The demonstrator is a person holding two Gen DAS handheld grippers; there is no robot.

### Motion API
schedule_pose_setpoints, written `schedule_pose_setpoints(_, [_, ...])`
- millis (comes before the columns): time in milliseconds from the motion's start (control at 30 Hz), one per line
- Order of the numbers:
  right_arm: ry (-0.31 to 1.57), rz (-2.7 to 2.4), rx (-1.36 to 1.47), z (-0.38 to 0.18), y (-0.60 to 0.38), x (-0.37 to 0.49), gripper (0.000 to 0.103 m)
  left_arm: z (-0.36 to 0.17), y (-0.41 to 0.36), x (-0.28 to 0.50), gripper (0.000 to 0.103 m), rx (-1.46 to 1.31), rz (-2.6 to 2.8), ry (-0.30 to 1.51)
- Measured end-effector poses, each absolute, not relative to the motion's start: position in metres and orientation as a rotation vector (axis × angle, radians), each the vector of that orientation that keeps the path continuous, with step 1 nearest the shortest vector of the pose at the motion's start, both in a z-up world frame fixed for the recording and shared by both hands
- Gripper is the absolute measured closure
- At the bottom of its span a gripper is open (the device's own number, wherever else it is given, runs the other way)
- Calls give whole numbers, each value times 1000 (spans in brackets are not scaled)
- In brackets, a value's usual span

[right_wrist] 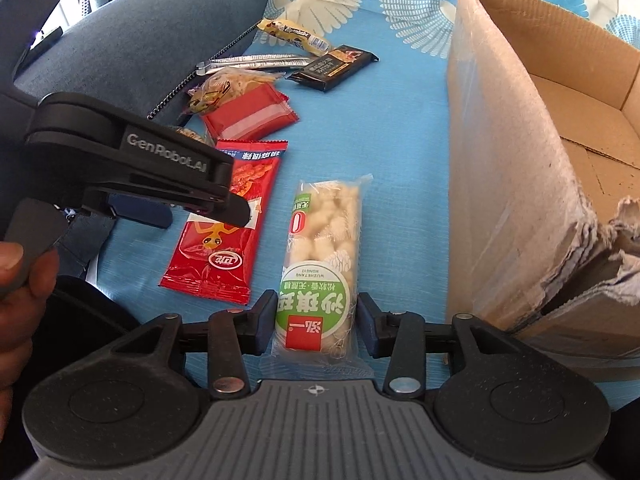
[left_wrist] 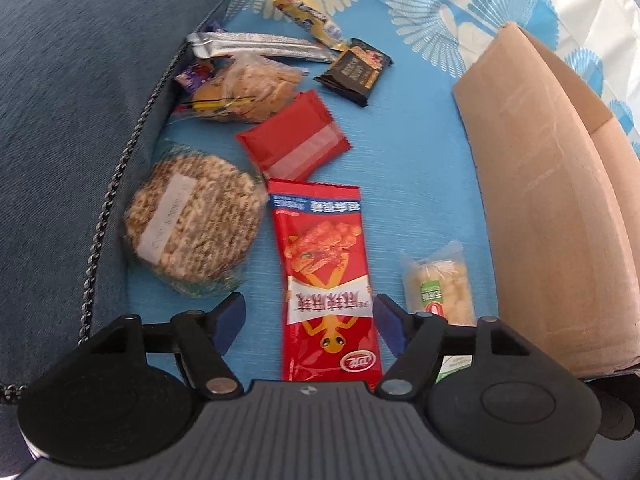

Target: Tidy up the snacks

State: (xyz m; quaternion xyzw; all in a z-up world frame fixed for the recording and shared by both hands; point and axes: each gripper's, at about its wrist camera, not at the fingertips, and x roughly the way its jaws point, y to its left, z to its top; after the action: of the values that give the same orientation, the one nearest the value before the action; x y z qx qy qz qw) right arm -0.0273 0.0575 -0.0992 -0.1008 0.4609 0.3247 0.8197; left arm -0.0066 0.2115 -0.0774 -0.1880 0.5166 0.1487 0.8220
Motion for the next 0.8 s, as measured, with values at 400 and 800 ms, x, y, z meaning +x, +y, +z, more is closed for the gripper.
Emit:
schedule_pose_setpoints(400, [974,696,-234,-100,57,-30,58,-87,187,10,27,-254,289,1134])
schedule_pose_setpoints(800, [962,690,-256,-101,58,-33,58,-94,168,15,39,-101,302,1125])
